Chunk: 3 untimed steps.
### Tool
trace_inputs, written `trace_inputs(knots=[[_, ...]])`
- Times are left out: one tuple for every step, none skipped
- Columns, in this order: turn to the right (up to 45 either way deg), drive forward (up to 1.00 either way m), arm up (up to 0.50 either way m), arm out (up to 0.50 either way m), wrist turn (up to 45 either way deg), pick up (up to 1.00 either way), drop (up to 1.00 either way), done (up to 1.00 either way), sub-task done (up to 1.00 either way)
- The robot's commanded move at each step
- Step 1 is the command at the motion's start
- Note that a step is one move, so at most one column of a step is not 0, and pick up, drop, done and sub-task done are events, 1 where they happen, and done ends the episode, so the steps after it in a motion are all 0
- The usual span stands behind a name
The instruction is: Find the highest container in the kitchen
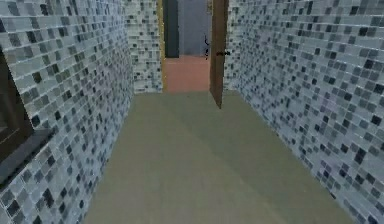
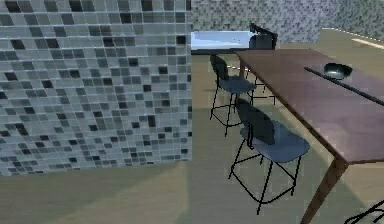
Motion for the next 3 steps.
trace_inputs(knots=[[0.0, 1.0, 0.0, 0.0, 0.0, 0.0, 0.0, 0.0, 0.0], [0.0, 1.0, 0.0, 0.0, 0.0, 0.0, 0.0, 0.0, 0.0], [0.0, 1.0, 0.0, 0.0, 0.0, 0.0, 0.0, 0.0, 0.0]])
